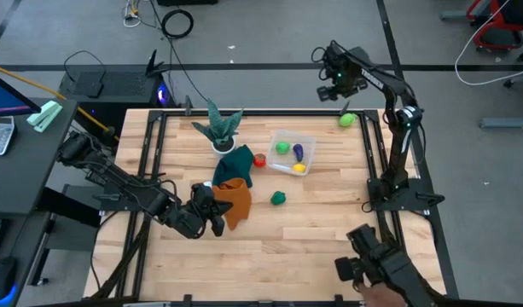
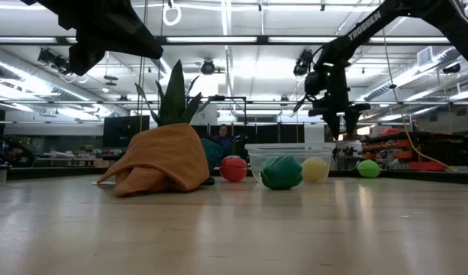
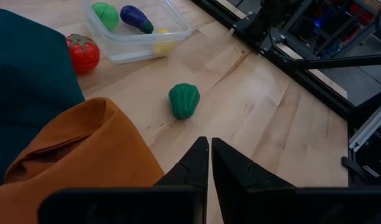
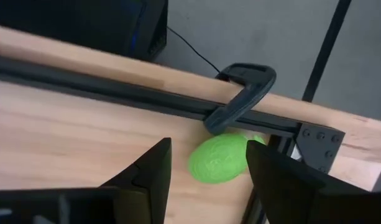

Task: Pick and placing Produce into tupperware
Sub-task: Put the green cantaloupe into the transparent bin

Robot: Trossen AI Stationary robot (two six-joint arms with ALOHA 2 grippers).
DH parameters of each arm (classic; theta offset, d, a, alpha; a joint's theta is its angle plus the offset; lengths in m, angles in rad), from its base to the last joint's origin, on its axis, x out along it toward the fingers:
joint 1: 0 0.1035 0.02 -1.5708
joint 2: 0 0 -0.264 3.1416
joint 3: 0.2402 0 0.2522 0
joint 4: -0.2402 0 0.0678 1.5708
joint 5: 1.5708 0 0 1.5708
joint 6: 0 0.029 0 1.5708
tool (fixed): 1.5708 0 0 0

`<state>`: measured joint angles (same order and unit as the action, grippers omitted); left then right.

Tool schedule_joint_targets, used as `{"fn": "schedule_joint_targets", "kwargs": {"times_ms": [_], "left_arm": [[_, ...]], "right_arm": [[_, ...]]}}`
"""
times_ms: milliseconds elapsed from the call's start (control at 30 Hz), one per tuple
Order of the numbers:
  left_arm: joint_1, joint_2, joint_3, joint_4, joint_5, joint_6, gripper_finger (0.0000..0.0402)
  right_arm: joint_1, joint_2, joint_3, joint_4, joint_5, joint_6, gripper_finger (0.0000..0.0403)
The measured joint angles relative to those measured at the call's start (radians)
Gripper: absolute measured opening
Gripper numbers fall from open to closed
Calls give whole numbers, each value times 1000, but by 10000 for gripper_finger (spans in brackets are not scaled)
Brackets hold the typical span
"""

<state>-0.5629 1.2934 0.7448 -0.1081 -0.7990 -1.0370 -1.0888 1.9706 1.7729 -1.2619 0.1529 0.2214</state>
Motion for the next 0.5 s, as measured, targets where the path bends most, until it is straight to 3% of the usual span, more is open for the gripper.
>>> {"fn": "schedule_joint_targets", "kwargs": {"times_ms": [233,500], "left_arm": [[0,0,0,0,0,1,19],[0,0,0,-1,0,1,16]], "right_arm": [[-32,-7,-12,-21,1,44,171],[-35,-7,-137,-24,3,13,173]]}}
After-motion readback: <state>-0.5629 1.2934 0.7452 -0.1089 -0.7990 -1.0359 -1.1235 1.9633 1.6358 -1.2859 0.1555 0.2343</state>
